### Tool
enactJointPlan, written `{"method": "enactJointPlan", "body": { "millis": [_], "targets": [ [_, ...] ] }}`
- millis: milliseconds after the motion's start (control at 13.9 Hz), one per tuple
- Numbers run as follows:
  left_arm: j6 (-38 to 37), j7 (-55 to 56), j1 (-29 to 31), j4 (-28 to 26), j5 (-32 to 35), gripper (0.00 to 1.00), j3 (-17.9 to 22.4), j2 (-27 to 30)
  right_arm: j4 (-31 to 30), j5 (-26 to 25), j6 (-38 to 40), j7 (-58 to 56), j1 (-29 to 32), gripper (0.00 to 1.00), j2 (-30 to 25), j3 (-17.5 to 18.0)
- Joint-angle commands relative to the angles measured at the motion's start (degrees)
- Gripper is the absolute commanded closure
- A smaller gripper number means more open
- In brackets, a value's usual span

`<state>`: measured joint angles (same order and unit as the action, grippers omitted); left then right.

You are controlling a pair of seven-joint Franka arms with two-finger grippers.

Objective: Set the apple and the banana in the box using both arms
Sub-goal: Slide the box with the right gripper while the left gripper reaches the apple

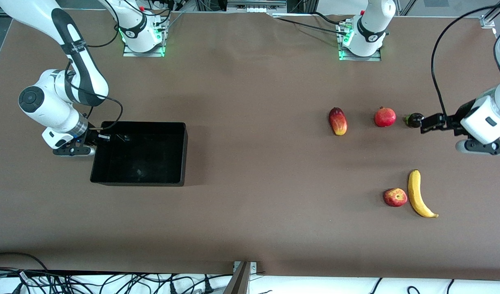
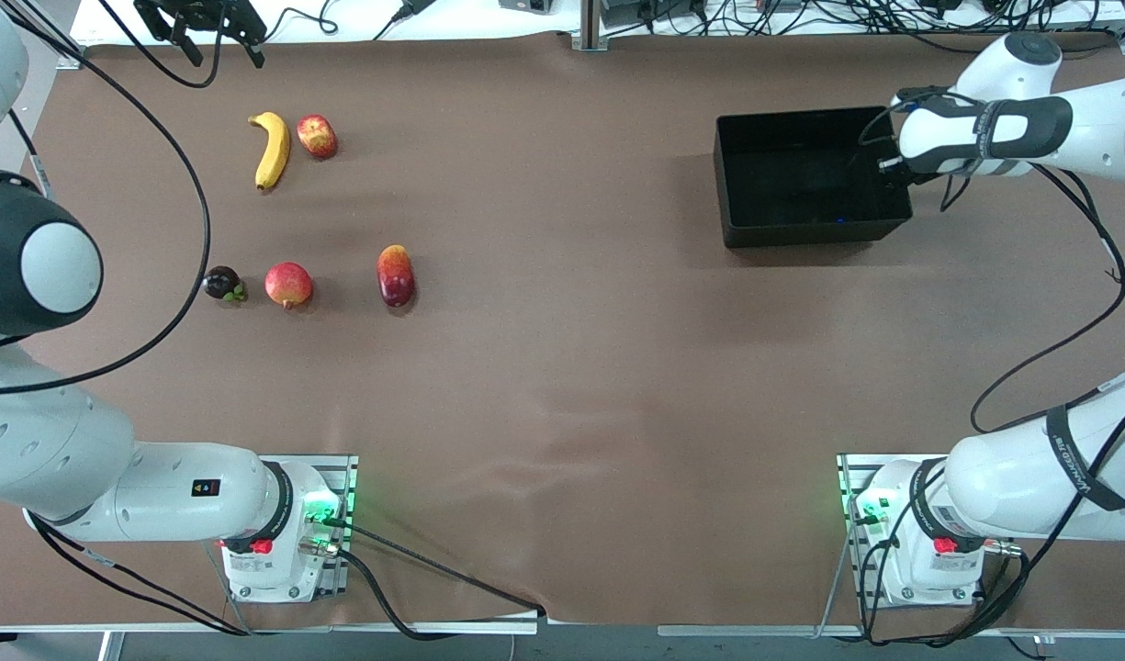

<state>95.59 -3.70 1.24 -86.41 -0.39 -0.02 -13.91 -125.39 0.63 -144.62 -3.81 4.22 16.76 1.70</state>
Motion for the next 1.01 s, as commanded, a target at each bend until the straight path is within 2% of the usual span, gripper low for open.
{"method": "enactJointPlan", "body": {
  "millis": [0, 72, 216, 433, 649, 794, 938],
  "targets": [
    [4.9, -0.7, 1.1, 4.6, -2.3, 0.00, 0.3, -6.0, 9.7, 0.7, 12.6, 8.9, -0.9, 1.00, -0.9, 4.5],
    [6.2, -0.6, 1.4, 4.6, -2.2, 0.00, 0.3, -6.6, 12.8, 0.7, 16.5, 11.2, -2.4, 1.00, -0.7, 5.3],
    [7.9, -0.5, 1.3, 4.6, -1.6, 0.00, 0.3, -8.7, 17.5, 0.8, 19.4, 14.9, -8.1, 1.00, -0.4, 5.3],
    [16.6, -0.5, 1.4, 4.4, -1.5, 0.00, 0.4, -13.1, 22.5, 0.6, 21.1, 24.3, -18.6, 1.00, 1.9, 5.3],
    [20.8, -0.3, 1.3, 4.5, -1.5, 0.00, 0.4, -18.2, 30.3, -0.1, 21.0, 34.6, -28.4, 1.00, 9.3, 5.2],
    [22.7, -0.6, 1.6, 4.5, -1.0, 0.00, 0.5, -21.3, 35.6, -0.4, 21.0, 37.6, -34.9, 1.00, 14.9, 4.7],
    [27.9, -0.3, 1.7, 4.2, -1.0, 0.00, 0.5, -24.9, 39.3, -0.6, 20.4, 39.9, -40.5, 1.00, 19.4, 2.7]
  ]
}}
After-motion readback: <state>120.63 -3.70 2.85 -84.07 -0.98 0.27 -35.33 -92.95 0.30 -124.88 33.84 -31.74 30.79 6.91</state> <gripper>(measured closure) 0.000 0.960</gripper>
